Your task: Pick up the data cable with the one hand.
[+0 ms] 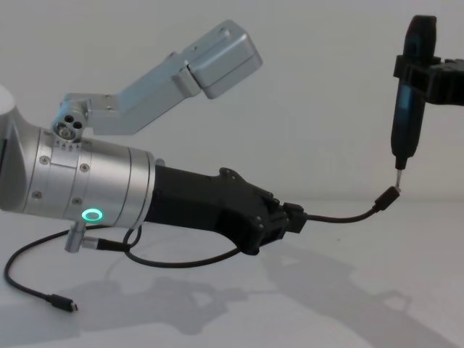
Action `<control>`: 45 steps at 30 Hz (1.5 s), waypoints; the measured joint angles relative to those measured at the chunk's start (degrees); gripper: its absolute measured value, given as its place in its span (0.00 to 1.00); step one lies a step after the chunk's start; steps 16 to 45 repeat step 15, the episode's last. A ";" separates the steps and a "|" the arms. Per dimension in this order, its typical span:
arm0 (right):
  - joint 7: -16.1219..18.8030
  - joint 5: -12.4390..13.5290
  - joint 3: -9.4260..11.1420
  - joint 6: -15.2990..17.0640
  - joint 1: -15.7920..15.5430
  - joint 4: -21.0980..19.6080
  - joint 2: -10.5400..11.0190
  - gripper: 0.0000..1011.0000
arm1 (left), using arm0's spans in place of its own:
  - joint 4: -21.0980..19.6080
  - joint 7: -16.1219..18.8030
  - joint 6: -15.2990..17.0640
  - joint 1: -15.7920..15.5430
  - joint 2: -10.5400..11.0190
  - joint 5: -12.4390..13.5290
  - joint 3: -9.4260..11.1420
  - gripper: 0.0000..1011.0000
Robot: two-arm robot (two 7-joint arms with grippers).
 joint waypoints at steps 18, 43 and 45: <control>0.06 -0.02 -0.01 0.05 -0.05 -0.07 -0.04 0.27 | 0.00 0.00 0.00 0.00 0.00 0.00 0.00 0.04; 0.06 -0.02 -0.01 0.05 -0.05 -0.07 -0.04 0.27 | 0.00 0.00 0.00 0.00 0.00 0.00 0.00 0.04; 0.06 -0.02 -0.01 0.05 -0.05 -0.07 -0.04 0.27 | 0.00 0.00 0.00 0.00 0.00 0.00 0.00 0.04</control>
